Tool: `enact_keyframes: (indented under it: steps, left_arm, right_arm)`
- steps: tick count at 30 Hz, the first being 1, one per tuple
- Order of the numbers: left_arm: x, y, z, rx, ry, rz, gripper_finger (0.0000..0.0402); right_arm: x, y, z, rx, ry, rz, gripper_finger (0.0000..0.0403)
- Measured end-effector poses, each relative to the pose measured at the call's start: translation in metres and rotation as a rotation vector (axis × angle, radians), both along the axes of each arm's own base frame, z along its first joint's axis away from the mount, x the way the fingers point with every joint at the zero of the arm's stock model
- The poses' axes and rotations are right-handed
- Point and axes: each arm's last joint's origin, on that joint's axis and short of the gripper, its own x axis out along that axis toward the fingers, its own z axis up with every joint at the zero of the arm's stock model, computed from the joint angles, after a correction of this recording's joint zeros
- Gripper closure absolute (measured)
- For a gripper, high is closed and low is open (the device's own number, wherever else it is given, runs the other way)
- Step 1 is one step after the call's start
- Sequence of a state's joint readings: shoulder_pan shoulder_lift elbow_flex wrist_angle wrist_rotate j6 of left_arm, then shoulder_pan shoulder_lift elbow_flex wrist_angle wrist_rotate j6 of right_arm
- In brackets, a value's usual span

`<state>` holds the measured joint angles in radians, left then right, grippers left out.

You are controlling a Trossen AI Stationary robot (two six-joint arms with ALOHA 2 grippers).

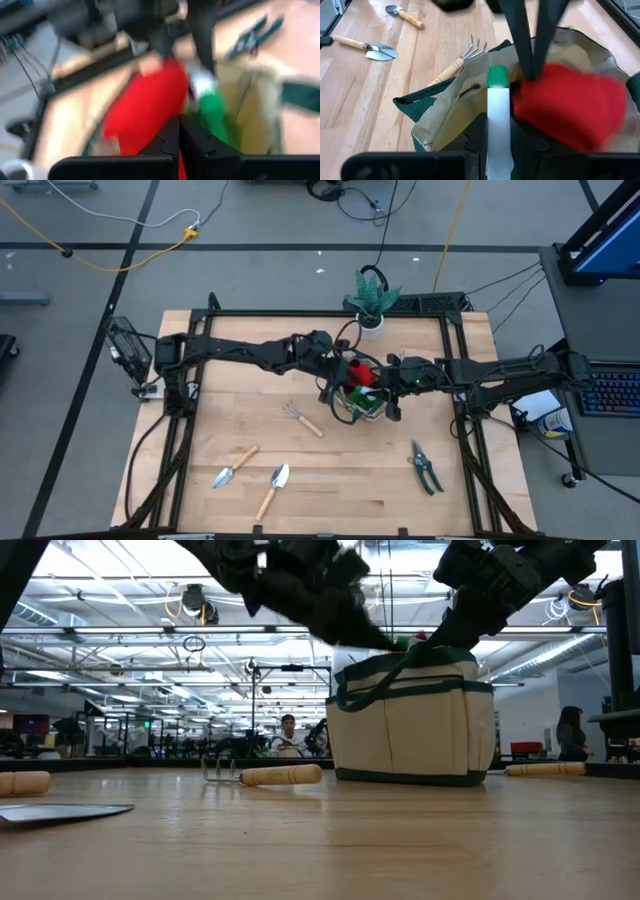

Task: Pick & Place Garden tools in Gardening bag
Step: Put the red gloves into the gardening bag

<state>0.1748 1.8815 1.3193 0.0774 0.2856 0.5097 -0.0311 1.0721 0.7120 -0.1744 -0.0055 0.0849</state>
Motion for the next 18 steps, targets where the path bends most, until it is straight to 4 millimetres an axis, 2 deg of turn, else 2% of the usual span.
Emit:
enact_keyframes:
  steps: [2,11,15,18]
  left_arm:
    - [0.001,0.003,-0.01,-0.012,0.037,0.009,0.0388]
    - [-0.007,0.006,-0.024,-0.048,0.189,0.023,0.0394]
    - [-0.011,-0.001,-0.01,-0.026,0.166,-0.001,0.0382]
    - [-0.016,-0.007,0.014,0.0,0.09,-0.007,0.0385]
  right_arm:
    - [0.0,0.0,0.0,0.0,0.001,0.0,0.0348]
    - [0.0,0.0,0.0,0.0,0.001,0.0,0.0348]
    - [0.0,0.0,0.0,0.0,0.001,0.001,0.0348]
    - [0.0,0.0,0.0,0.0,0.001,0.001,0.0348]
